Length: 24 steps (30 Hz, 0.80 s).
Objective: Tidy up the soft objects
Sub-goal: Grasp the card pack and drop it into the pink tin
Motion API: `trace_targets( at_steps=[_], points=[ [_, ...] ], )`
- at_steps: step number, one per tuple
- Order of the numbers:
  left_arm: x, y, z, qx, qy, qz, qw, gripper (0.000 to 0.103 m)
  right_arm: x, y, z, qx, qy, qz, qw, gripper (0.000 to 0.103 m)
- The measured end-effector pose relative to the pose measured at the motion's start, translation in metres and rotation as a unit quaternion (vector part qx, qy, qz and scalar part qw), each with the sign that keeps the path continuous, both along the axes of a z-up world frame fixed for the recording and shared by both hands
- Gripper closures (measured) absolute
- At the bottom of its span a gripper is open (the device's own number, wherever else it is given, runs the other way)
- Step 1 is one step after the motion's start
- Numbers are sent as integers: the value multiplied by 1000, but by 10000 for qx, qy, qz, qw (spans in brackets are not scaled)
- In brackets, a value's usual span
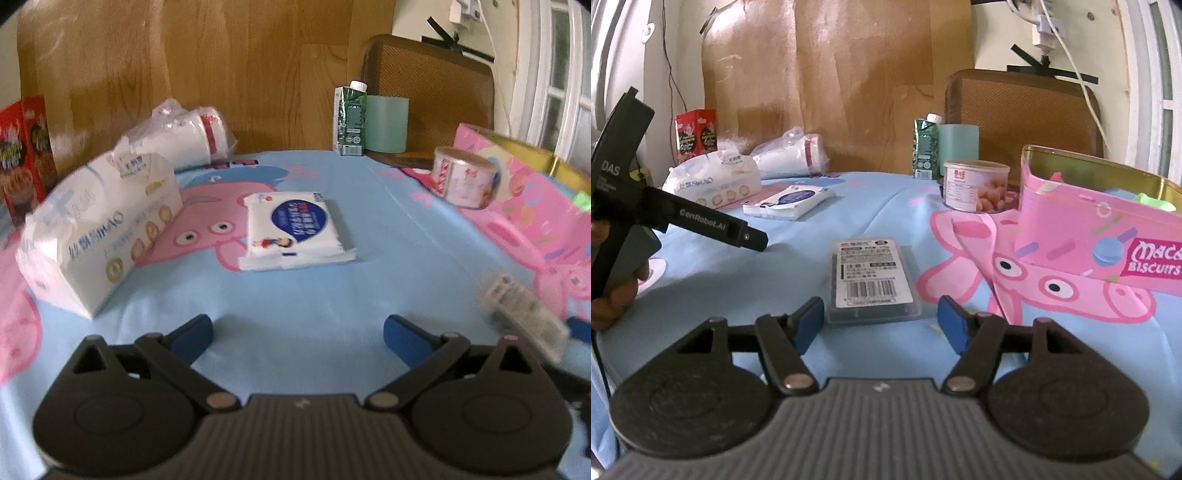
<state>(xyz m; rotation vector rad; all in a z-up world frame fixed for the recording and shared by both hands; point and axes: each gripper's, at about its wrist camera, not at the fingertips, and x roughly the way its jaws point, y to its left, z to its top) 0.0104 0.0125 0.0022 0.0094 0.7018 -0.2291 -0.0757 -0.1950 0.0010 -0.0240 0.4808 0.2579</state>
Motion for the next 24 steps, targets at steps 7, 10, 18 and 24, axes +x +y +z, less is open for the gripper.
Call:
trace_targets(
  at_steps=[7,10,18,24],
  points=[
    [-10,-35,17,-1649,832,-1104,9766,37,1,-10,0,370,78,73,9993,44],
    [-3,-57,11,-1910,1176,-1294,9659,52,1,-29,2,1109,241,122,9935,44],
    [-5,-109,42,-1785,714,-1757,9655,69,-19,-49,17,1179,-381,-289,9919,45],
    [9,-184,92,-1542,146,-2431,9576,64,-14,-83,48,866,-1187,-1062,9834,45]
  ],
)
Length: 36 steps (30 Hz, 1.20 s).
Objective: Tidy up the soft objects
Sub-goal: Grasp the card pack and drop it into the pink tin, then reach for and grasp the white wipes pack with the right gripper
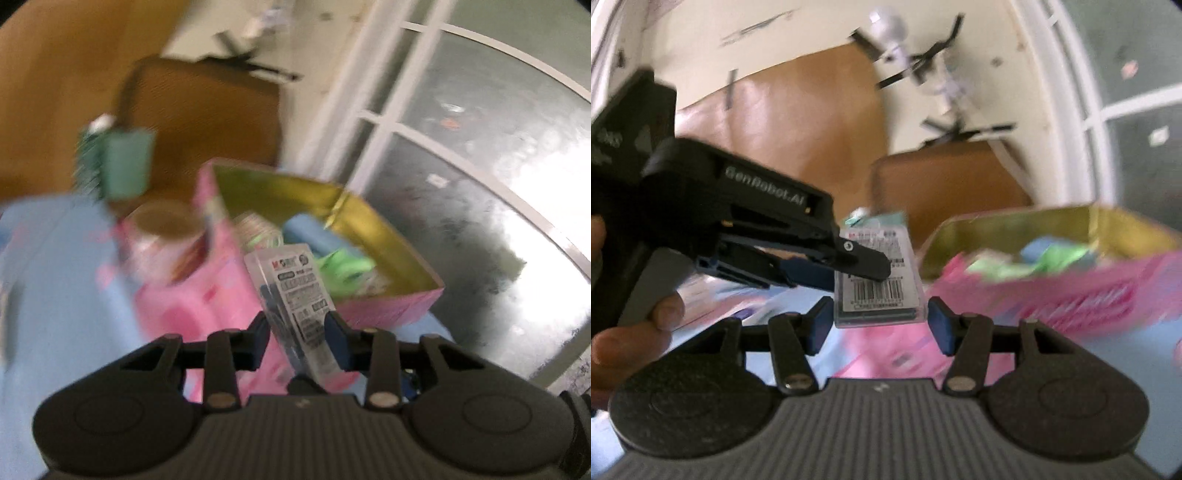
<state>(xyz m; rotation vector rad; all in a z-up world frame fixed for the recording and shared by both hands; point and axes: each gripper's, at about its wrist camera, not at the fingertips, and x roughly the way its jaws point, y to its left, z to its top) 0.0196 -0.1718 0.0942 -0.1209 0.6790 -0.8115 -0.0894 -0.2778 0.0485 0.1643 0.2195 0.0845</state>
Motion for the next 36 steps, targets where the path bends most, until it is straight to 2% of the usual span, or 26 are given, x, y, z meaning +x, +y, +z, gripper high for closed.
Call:
trace_targets(
  at_steps=[1,2,3,5,7,10,12,17,19,21,25,26,27,29,31,34,36],
  points=[
    [5,-17,5,52,-104,-126,9999,57,7,-8,5,-37,-37,-227,9997,45],
    [9,-33,7,128,-195,-209,9995,36,15,-14,8,-76,-60,-418,9991,44],
    [11,-44,8,226,-321,-158,9991,28,26,-22,11,-174,-66,-699,9974,44],
    [11,-57,5,465,-538,93,9974,29,50,-30,8,-615,38,-1251,9902,37],
    [9,-48,0,385,-521,105,9978,29,59,-42,1,-779,337,-1662,9824,37],
    [-1,-15,-8,395,-747,176,9963,24,35,-55,-6,-280,145,-1484,9884,38],
    [-7,11,-16,534,-910,440,9934,21,22,-46,-9,-345,25,-1462,9886,38],
    [-12,88,-38,592,-728,1212,9882,21,5,-19,-5,-355,-226,-1229,9915,38],
    [-14,120,-45,665,-722,1581,9825,21,10,-2,1,-372,-282,-949,9944,38],
    [-16,153,-53,833,-736,2046,9725,21,13,16,3,-427,-225,-554,9973,38],
    [-15,212,-64,1351,-813,3082,9382,21,29,55,1,-447,261,344,9981,38],
    [-15,224,-66,1400,-813,3235,9323,21,37,67,0,-434,464,595,9962,38],
    [-14,235,-70,1397,-790,3375,9275,21,44,76,-1,-427,622,776,9941,38],
    [-11,250,-76,1254,-691,3541,9242,21,62,98,-1,-450,950,1146,9878,34],
    [-8,265,-80,844,-490,3622,9270,21,78,117,-1,-486,1172,1386,9822,29],
    [-16,276,-78,334,-523,3818,9222,16,104,148,-3,-579,1361,1520,9773,26],
    [-19,287,-79,-3,-478,3802,9237,16,120,165,-5,-647,1417,1588,9749,24]
  ],
)
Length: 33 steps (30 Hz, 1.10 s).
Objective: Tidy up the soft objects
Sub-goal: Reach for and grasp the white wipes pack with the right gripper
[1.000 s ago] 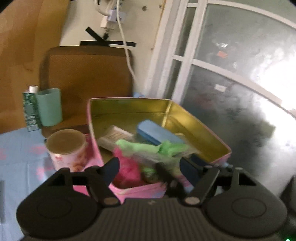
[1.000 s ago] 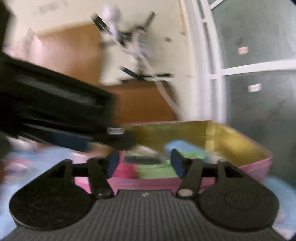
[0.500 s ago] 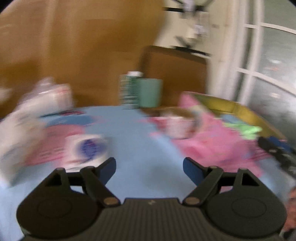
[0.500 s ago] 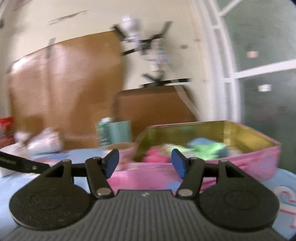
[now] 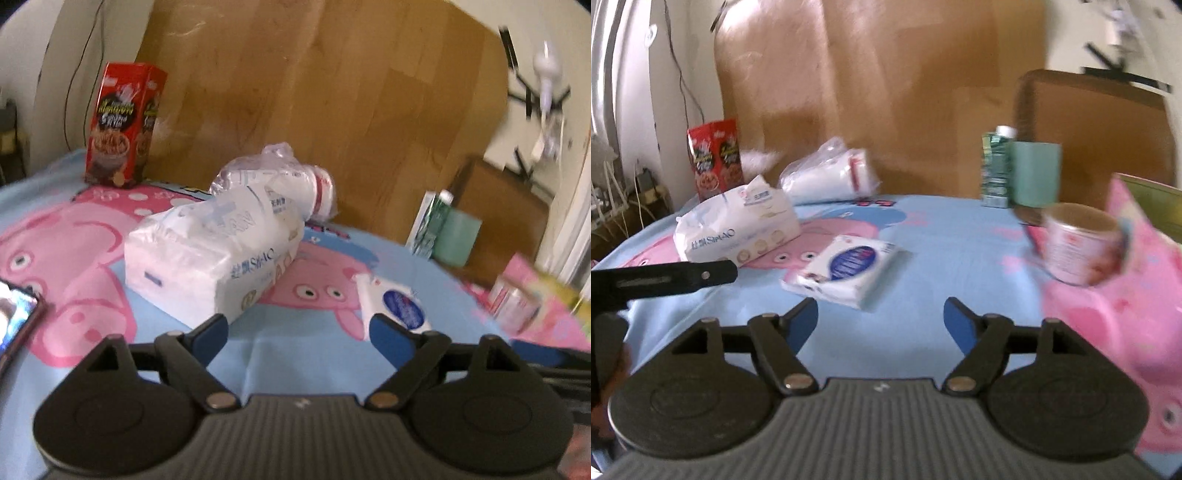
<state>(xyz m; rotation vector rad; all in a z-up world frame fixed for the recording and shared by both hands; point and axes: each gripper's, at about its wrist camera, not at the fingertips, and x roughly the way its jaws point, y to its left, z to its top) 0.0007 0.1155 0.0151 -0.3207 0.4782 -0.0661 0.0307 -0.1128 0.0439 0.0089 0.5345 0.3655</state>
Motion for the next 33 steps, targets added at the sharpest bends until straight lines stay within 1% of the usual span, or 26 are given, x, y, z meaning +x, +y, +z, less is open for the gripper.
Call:
trace_targets(
  at_steps=[2,5,6,7,8,9,11,16,19,22,23,25,26,27,28,29,30,32,33],
  points=[
    [0,10,-2,-235,-44,96,9997,16,15,20,-2,-95,28,111,9999,17],
    [1,17,-3,-483,-37,157,9987,16,37,43,-6,-127,201,174,9996,12],
    [1,18,-4,-540,-37,138,9984,16,45,50,-9,-161,305,232,9991,12],
    [1,19,-4,-571,-41,109,9983,16,52,57,-13,-262,403,244,9985,13],
    [1,19,-5,-573,-47,92,9983,16,58,63,-18,-393,508,221,9977,19],
    [1,18,-5,-554,-57,93,9984,16,62,63,-20,-441,620,211,9969,21],
    [-1,16,-4,-480,-115,72,9988,16,60,57,-18,-331,623,176,9974,24],
    [-2,10,-2,-292,-159,10,9994,15,26,27,-19,-251,569,142,9980,24],
    [1,11,-3,-311,-70,-50,9995,14,-13,-3,-18,-194,479,73,9986,23],
    [6,6,-4,-236,130,-215,9994,14,-55,-38,-23,-208,366,-202,9989,22],
    [8,0,-3,-128,206,-301,9993,14,-68,-49,-24,-236,335,-330,9986,21],
    [6,-17,1,148,182,-564,9981,14,-87,-68,-28,-218,319,-586,9975,20],
    [2,-30,4,186,138,-791,9966,14,-95,-76,-30,-147,320,-688,9970,15],
    [-2,-44,7,114,116,-1076,9941,14,-101,-82,-31,-65,291,-760,9967,14],
    [-7,-62,11,17,136,-1461,9892,14,-107,-87,-33,0,239,-816,9964,13],
    [-10,-78,13,-11,180,-1782,9838,14,-113,-89,-35,7,168,-835,9964,13],
    [-12,-97,16,24,251,-2106,9772,16,-115,-88,-37,-57,98,-821,9966,13],
    [-13,-129,18,63,414,-2604,9646,22,-115,-83,-38,-241,-12,-763,9968,13],
    [-12,-140,19,11,495,-2775,9594,24,-116,-85,-37,-267,-51,-690,9972,13]
  ],
)
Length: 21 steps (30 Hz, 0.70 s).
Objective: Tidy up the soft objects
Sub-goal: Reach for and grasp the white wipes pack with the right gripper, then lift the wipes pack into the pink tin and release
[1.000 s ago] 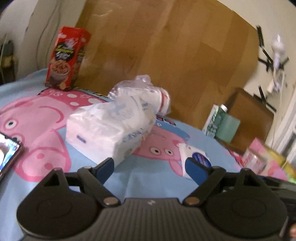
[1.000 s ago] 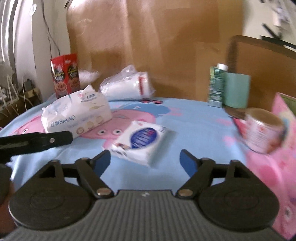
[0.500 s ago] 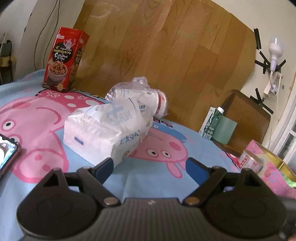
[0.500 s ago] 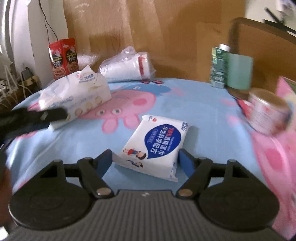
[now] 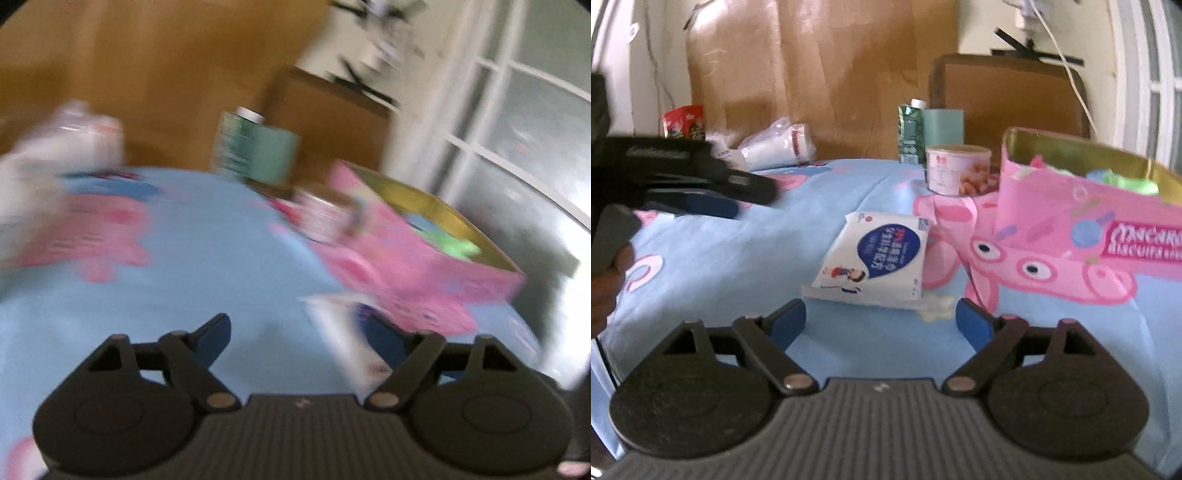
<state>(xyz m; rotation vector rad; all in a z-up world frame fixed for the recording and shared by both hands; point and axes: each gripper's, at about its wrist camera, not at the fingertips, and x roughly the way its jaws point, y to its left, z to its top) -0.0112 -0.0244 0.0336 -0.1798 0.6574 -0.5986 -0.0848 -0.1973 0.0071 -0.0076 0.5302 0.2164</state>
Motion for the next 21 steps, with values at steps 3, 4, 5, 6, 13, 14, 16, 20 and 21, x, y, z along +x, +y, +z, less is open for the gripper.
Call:
trace_targets(
  at_steps=[3,4,5,6,13,14,16,20,21],
  points=[
    [13,-28,-3,-145,495,-297,9982,31,7,4,4,-130,-112,179,9997,13],
    [19,-37,-7,-155,660,-370,9970,34,14,6,4,-189,-68,200,9996,14],
    [24,-43,-13,-108,791,-432,9959,41,19,4,2,-182,58,265,9995,20],
    [28,-50,-19,-70,885,-455,9950,44,26,-2,-1,-5,206,390,9990,21],
    [12,-59,9,-217,259,-444,9984,43,15,-7,15,-4,-369,60,9993,59],
    [13,-61,16,-277,198,-484,9982,43,14,-12,19,-15,-509,-2,9987,59],
    [14,-70,27,-306,56,-579,9978,43,14,-22,27,125,-639,-135,9978,59],
    [13,-94,44,-277,-250,-727,9967,41,9,-34,39,120,-962,-367,9946,58],
    [14,-101,48,-266,-295,-793,9961,39,10,-36,41,78,-1037,-421,9937,58]
  ],
)
